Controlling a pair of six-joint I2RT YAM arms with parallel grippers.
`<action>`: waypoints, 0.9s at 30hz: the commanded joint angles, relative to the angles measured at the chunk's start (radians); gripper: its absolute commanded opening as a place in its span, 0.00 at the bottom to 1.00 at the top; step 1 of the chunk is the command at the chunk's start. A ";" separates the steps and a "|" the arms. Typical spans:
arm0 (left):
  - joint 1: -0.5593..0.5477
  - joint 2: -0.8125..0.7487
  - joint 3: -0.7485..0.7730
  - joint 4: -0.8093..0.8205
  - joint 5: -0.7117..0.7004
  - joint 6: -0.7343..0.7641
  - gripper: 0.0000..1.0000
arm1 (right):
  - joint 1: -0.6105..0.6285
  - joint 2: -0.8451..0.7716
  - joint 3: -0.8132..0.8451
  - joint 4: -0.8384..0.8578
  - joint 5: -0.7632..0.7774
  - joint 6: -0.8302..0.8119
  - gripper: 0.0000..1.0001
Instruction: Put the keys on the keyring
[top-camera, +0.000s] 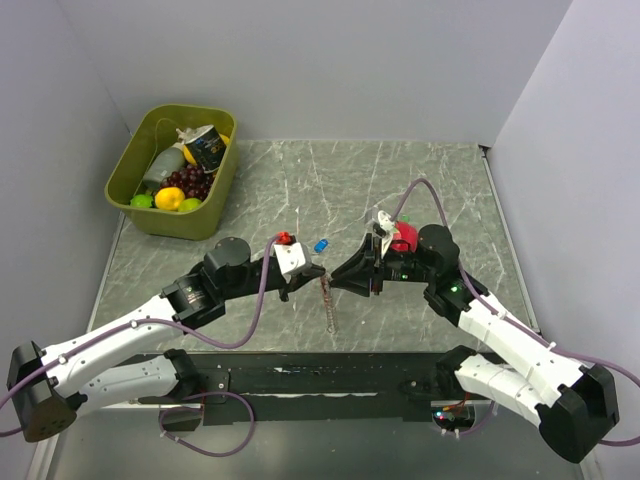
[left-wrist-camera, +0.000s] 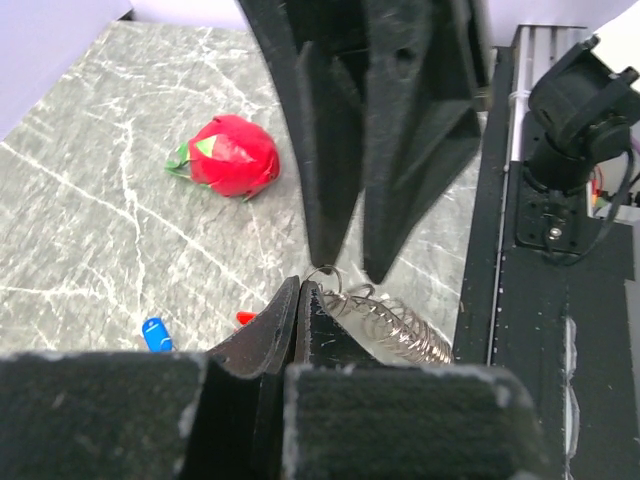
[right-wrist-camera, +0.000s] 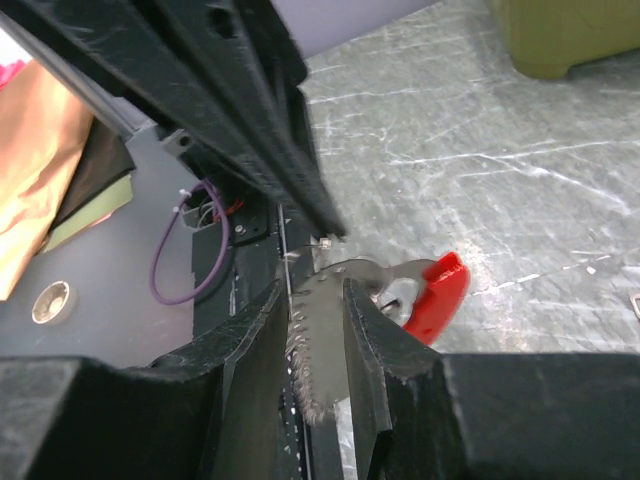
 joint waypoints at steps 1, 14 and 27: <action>-0.002 0.007 0.015 0.062 -0.032 0.001 0.01 | 0.011 -0.017 0.020 0.023 -0.028 -0.013 0.36; -0.001 -0.007 0.006 0.071 0.045 0.022 0.01 | 0.012 0.028 0.021 0.079 0.033 -0.004 0.42; -0.002 -0.002 0.017 0.062 0.089 0.024 0.01 | 0.012 0.078 0.055 0.101 0.008 0.018 0.00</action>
